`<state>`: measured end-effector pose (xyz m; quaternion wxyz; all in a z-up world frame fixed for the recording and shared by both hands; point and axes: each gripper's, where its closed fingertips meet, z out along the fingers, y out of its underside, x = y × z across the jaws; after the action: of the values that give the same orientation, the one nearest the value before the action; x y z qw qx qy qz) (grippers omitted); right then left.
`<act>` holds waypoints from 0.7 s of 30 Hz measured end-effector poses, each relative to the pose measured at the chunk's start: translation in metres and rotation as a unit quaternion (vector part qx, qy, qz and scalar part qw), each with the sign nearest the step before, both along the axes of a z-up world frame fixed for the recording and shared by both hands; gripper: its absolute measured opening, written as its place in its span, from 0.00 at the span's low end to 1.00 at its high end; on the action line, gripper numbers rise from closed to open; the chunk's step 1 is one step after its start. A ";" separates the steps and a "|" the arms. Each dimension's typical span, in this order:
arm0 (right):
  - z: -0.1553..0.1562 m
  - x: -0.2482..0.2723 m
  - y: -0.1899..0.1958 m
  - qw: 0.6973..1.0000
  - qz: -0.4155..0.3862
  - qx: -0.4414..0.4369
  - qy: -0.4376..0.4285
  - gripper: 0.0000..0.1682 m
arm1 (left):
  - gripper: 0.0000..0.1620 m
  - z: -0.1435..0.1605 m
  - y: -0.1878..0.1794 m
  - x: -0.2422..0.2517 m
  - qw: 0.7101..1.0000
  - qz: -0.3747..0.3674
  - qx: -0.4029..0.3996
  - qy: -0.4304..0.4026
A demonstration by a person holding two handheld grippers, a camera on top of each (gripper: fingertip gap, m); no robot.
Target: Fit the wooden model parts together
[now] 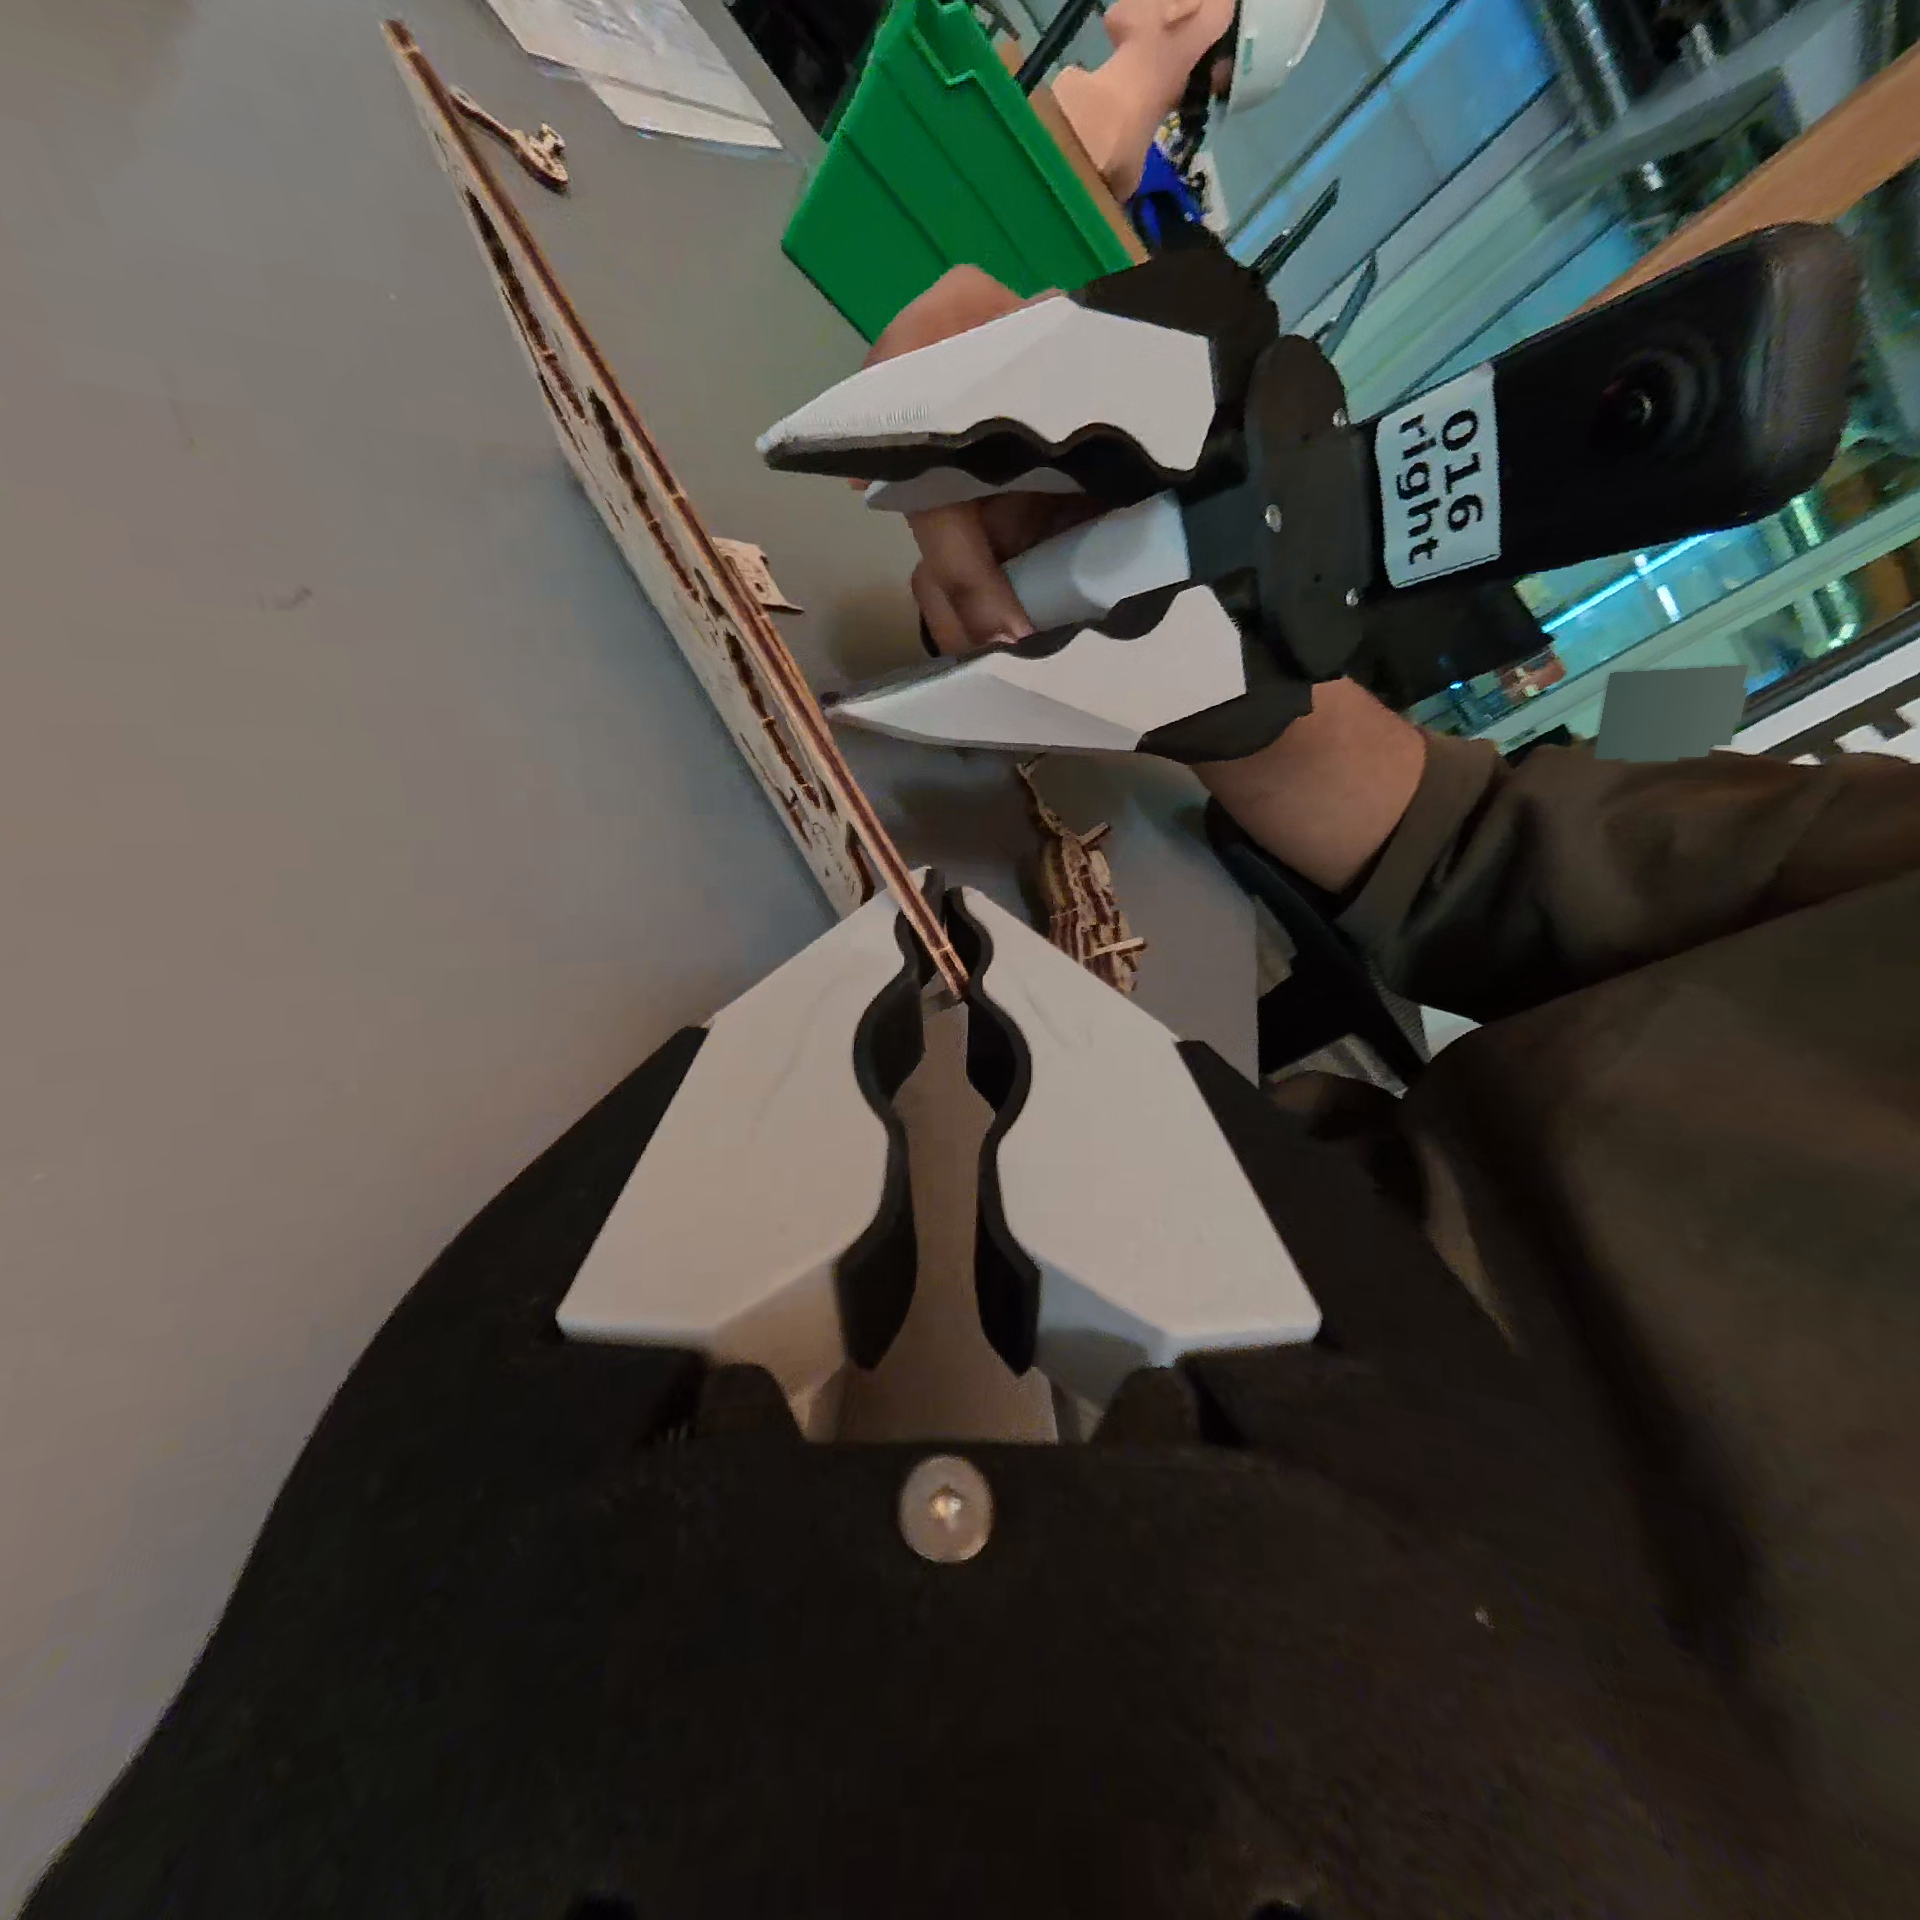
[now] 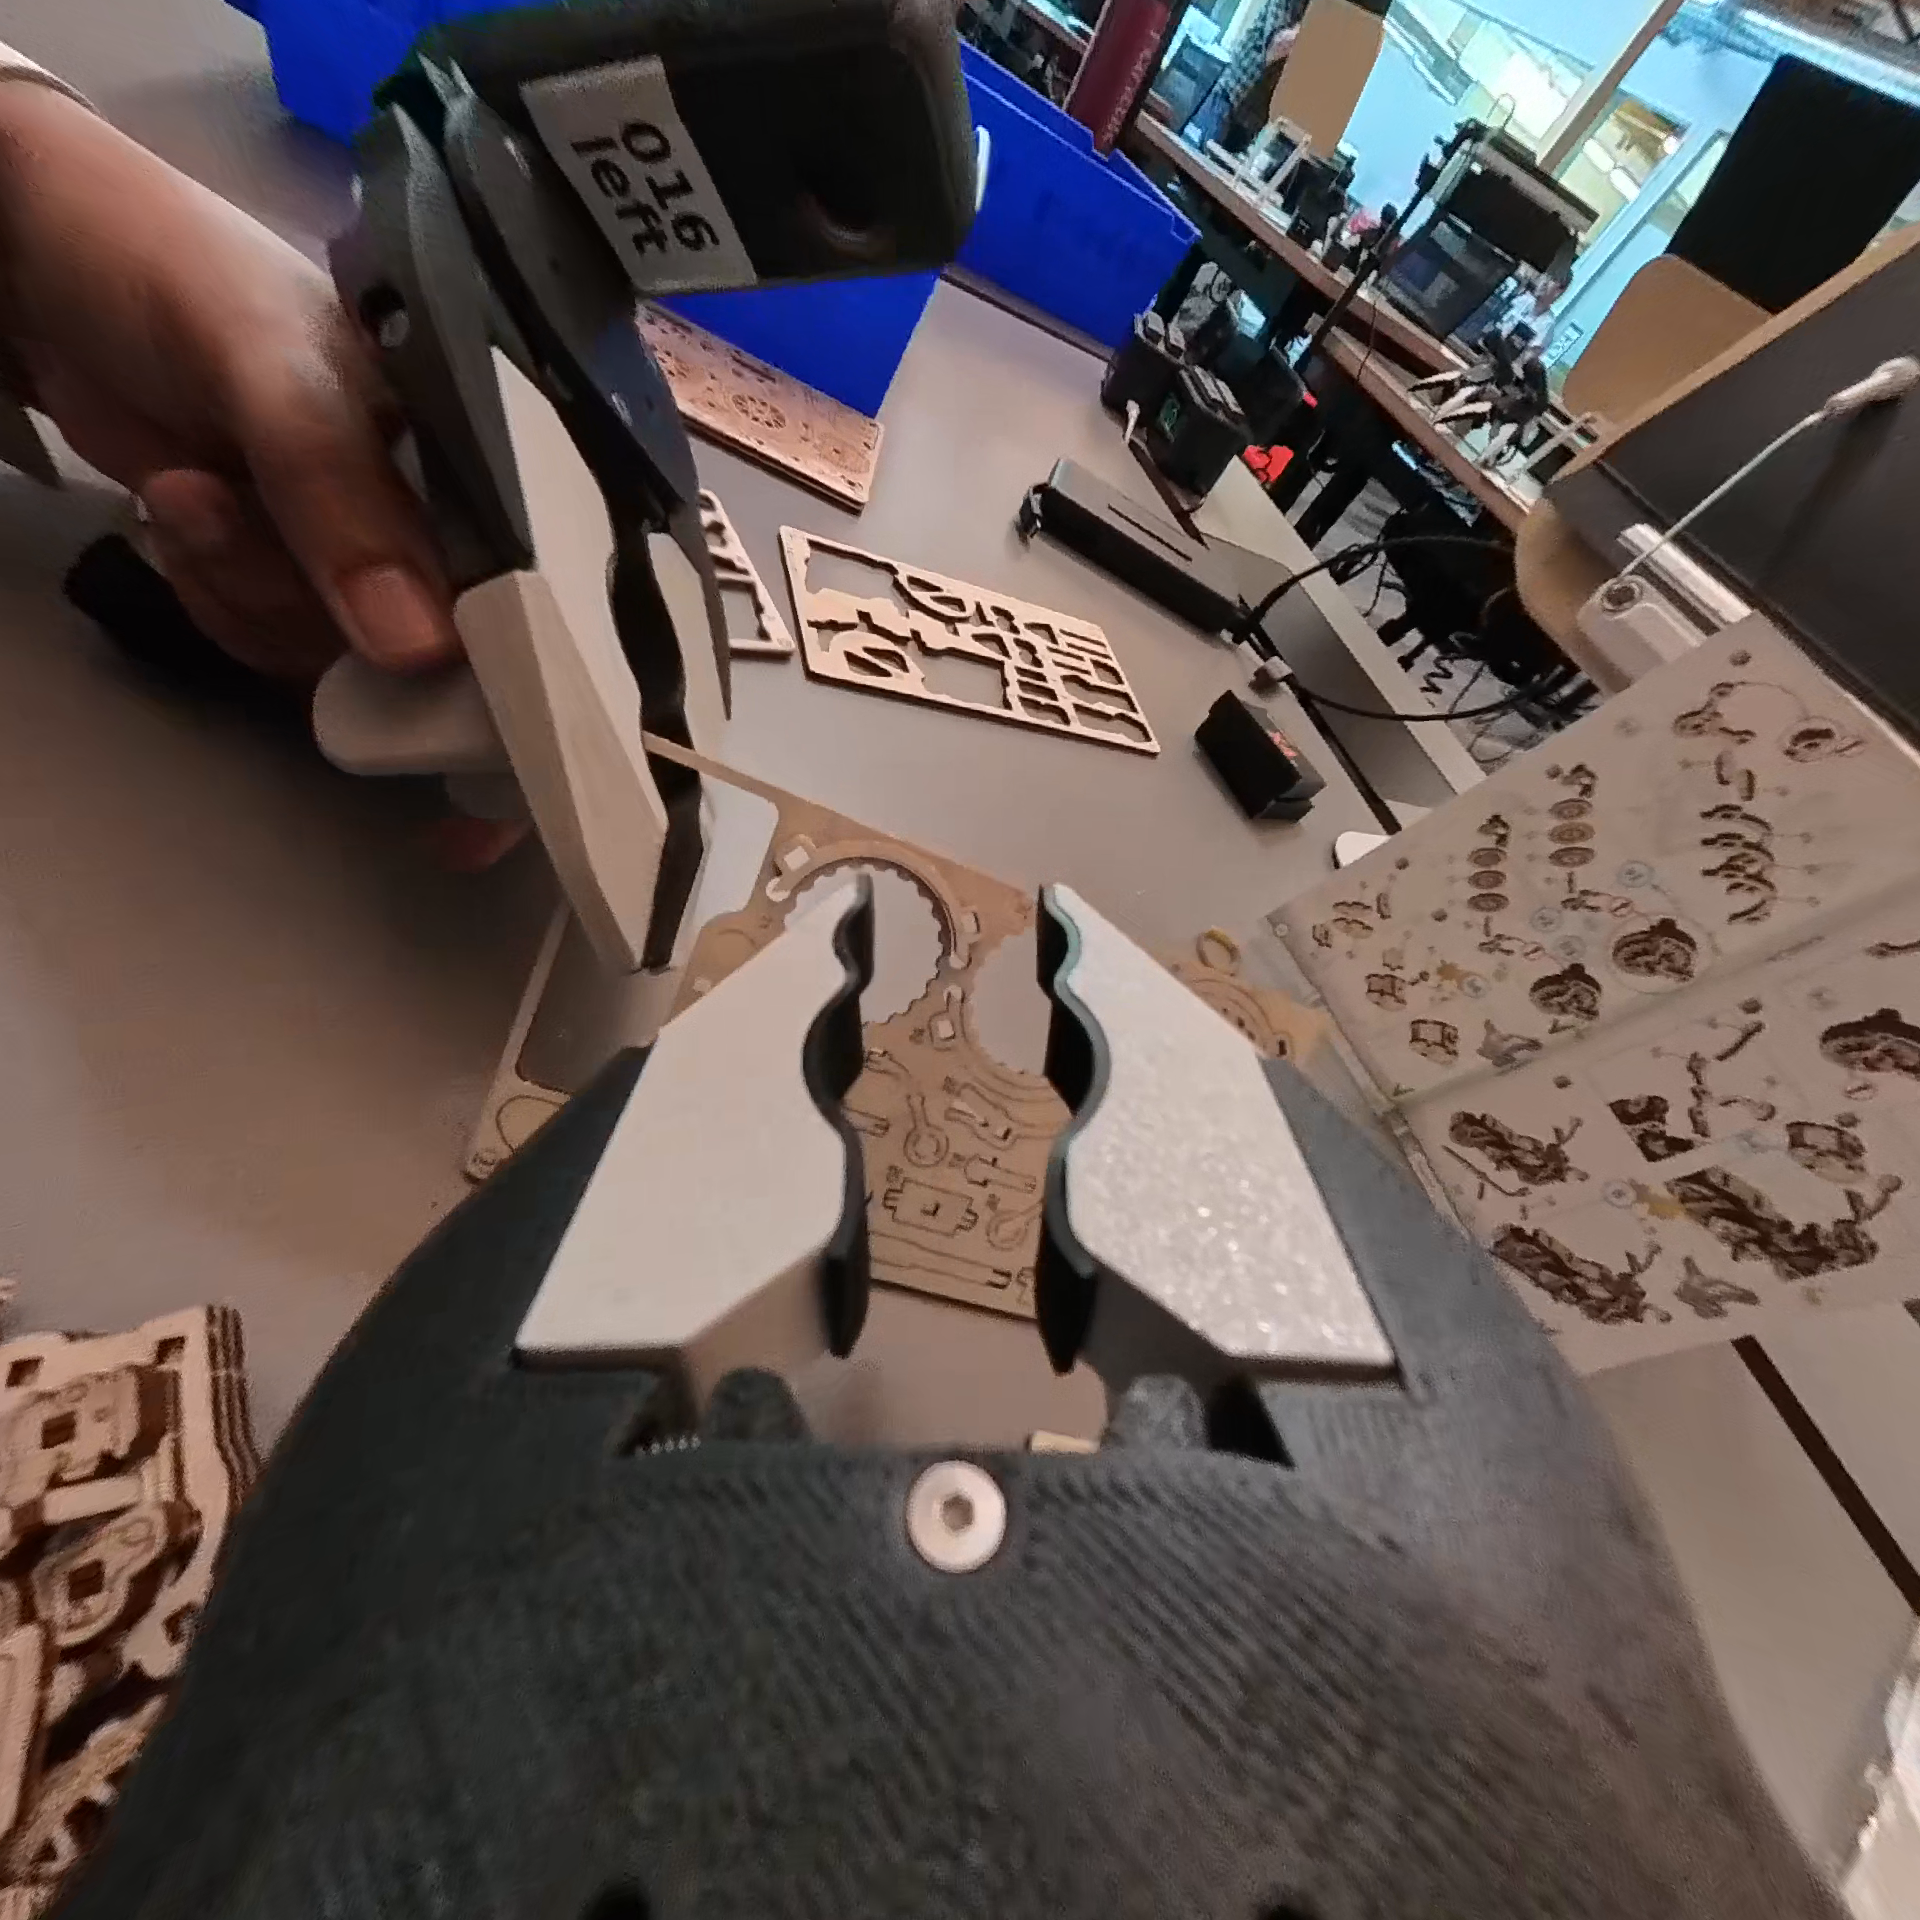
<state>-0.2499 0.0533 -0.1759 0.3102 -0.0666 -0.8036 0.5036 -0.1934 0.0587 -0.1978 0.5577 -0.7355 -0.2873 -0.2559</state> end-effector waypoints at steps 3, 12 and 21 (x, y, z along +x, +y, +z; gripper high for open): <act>-0.006 0.002 0.001 1.000 -0.007 -0.001 -0.013 0.17 | 0.00 -0.003 -0.001 -0.007 0.999 0.024 -0.018 0.020; -0.020 0.006 -0.003 0.998 -0.008 0.009 -0.061 0.16 | 0.12 -0.003 -0.006 -0.030 0.984 0.107 -0.073 0.122; -0.020 0.020 -0.003 0.995 0.032 0.003 -0.097 0.19 | 0.00 0.009 0.000 -0.019 0.990 0.082 -0.033 0.108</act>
<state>-0.2301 0.0500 -0.1961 0.2145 -0.0882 -0.8332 0.5019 -0.2125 0.0586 -0.1891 0.5798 -0.7509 -0.2932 -0.1189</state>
